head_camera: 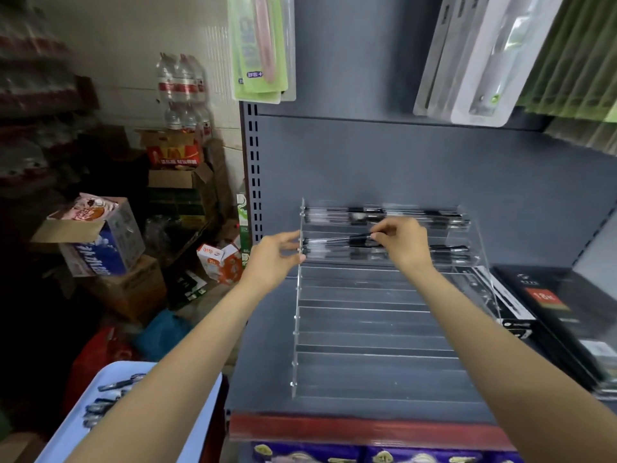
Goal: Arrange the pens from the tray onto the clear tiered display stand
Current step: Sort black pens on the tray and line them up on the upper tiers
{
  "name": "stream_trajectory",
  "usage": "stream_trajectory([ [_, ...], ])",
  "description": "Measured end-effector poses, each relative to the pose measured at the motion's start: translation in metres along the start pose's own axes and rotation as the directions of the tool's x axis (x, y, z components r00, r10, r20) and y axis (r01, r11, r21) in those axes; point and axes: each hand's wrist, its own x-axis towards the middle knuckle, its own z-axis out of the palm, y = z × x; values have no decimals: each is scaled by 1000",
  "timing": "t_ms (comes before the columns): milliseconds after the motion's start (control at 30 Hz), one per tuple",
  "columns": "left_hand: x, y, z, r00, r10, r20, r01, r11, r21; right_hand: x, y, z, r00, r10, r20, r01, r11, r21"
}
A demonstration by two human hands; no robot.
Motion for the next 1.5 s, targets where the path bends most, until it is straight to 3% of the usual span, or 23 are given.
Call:
stream_trajectory([
  [267,-1,7,5,998,17,-58,-12,996,84,13,10,2,996,11,94,-2,995,-99],
  [800,-1,18,10,996,9,-85,4,989,149,19,10,4,976,-154,157,186,958,-217],
  [1167,-33,21,10,956,132,-263,-71,971,229,-28,-12,6,950,-291,109,293,956,-3],
  [1300,-67,1,1,937,91,-338,-7,970,242,-66,-36,22,920,-314,235,276,944,184],
  [1500,-142,-63,-41,917,-59,-394,186,938,293,-137,-80,82,821,-357,446,267,930,253],
])
